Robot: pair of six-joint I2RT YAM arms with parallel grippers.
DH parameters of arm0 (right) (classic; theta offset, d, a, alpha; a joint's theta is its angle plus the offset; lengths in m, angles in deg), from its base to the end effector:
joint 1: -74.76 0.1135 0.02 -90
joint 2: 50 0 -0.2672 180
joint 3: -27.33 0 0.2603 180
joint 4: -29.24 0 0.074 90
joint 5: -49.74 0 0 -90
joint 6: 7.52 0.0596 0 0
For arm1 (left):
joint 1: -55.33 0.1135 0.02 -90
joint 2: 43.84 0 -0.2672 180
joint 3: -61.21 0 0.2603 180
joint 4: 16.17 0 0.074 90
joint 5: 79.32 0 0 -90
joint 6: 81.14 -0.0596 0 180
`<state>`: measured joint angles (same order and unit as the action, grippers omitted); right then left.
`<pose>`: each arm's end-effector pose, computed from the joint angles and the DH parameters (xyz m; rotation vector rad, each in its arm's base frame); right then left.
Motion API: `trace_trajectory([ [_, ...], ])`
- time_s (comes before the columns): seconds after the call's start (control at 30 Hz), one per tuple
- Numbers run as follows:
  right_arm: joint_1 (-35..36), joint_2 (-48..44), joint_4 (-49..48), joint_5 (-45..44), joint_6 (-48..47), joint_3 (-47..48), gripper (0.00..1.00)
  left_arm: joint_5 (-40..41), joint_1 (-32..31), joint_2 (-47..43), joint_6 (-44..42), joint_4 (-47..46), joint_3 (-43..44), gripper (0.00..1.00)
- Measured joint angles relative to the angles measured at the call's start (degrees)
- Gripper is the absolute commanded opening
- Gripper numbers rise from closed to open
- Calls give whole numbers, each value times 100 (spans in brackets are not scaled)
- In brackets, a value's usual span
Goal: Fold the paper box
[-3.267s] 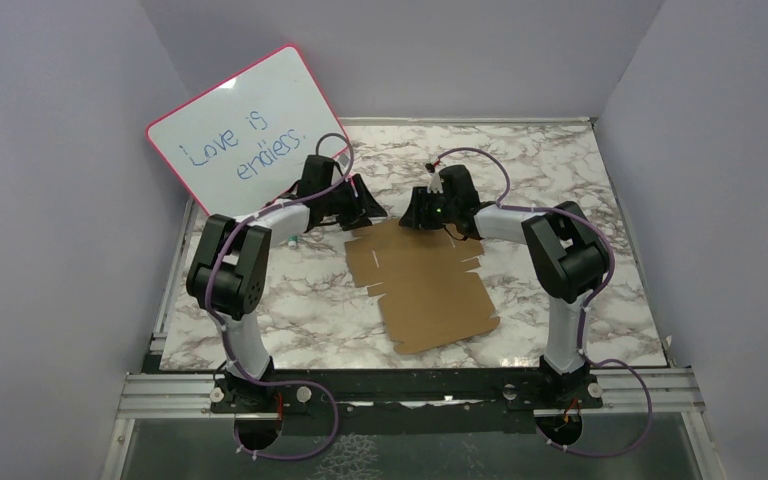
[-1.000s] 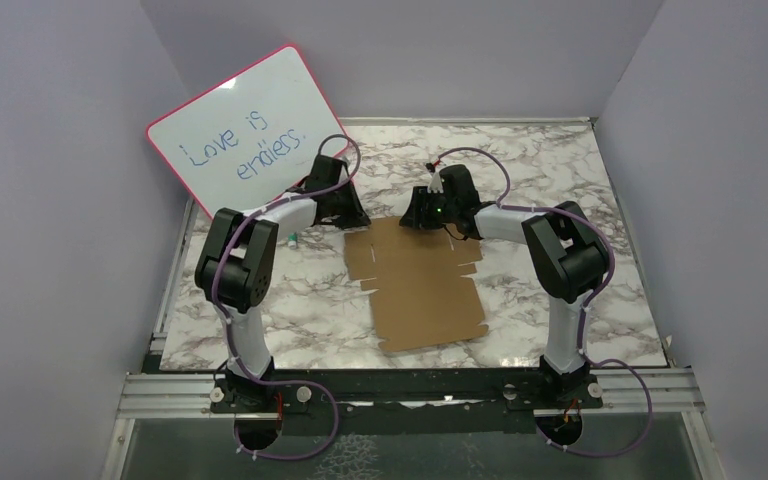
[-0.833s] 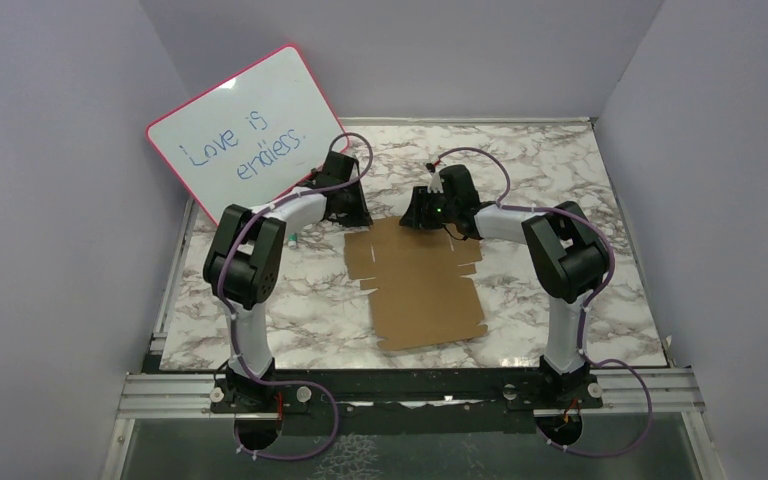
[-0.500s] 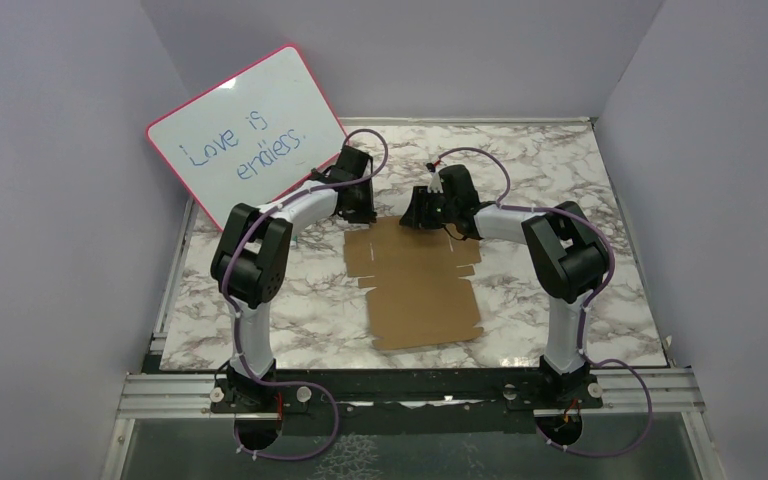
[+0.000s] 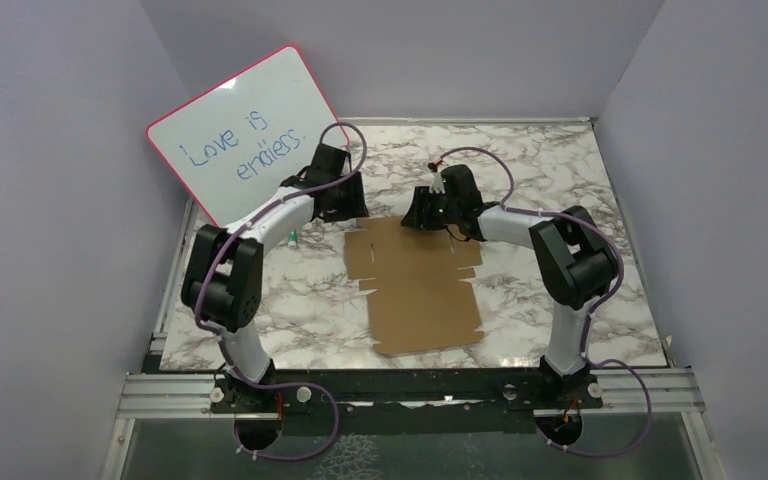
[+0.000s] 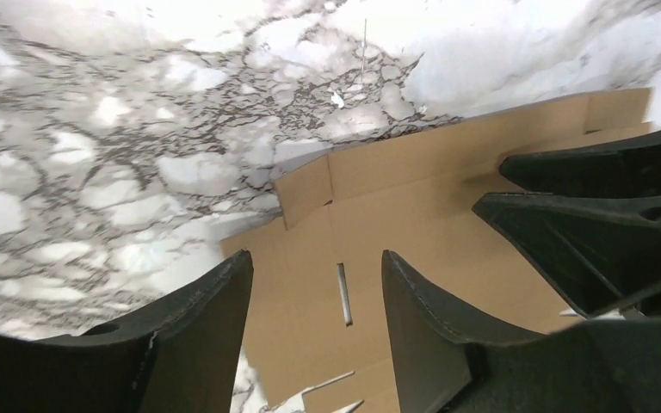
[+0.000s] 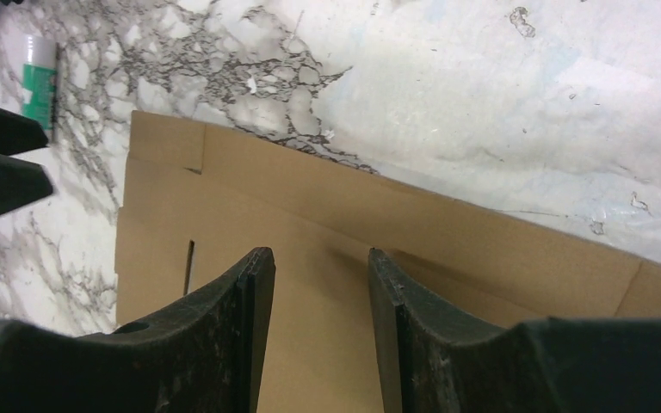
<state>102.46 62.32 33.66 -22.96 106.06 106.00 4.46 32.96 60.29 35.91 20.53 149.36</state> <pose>0.3824 0.2208 0.1357 -0.2555 2.3151 0.8080 0.3825 -0.1644 0.1950 -0.0574 2.5509 -0.4861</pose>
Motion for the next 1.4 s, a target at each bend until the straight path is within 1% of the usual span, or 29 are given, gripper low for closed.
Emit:
trace_trajectory([
  [0.17,0,-444,0,68,0,-247,50,-153,273,-1132,140,-310,-898,59],
  [0.27,0,-715,-63,240,4,-457,50,-341,358,-1665,286,-577,-1576,59],
  [0.43,0,-968,-256,597,103,-927,50,-785,407,-2015,610,-1045,-2697,57],
  [0.53,0,-968,-369,776,195,-1163,50,-1156,595,-2085,890,-1362,-3281,57],
  [0.63,0,-968,-463,909,282,-1325,50,-1375,741,-2074,1056,-1582,-3467,56],
  [0.77,0,-968,-678,1023,385,-1460,50,-1580,780,-1974,1174,-1993,-3486,53],
  [0.87,0,-940,-841,1086,457,-1561,50,-1696,809,-1759,1224,-2282,-3486,51],
  [1.03,0,-763,-1038,1147,551,-1650,50,-1781,918,-1355,1257,-2503,-3486,47],
  [1.23,0,-693,-1128,1180,588,-1685,50,-2026,1032,-1123,1266,-2754,-3432,40],
  [1.4,0,-625,-1257,1209,608,-1687,50,-2151,1032,-1051,1272,-2798,-3414,30],
])
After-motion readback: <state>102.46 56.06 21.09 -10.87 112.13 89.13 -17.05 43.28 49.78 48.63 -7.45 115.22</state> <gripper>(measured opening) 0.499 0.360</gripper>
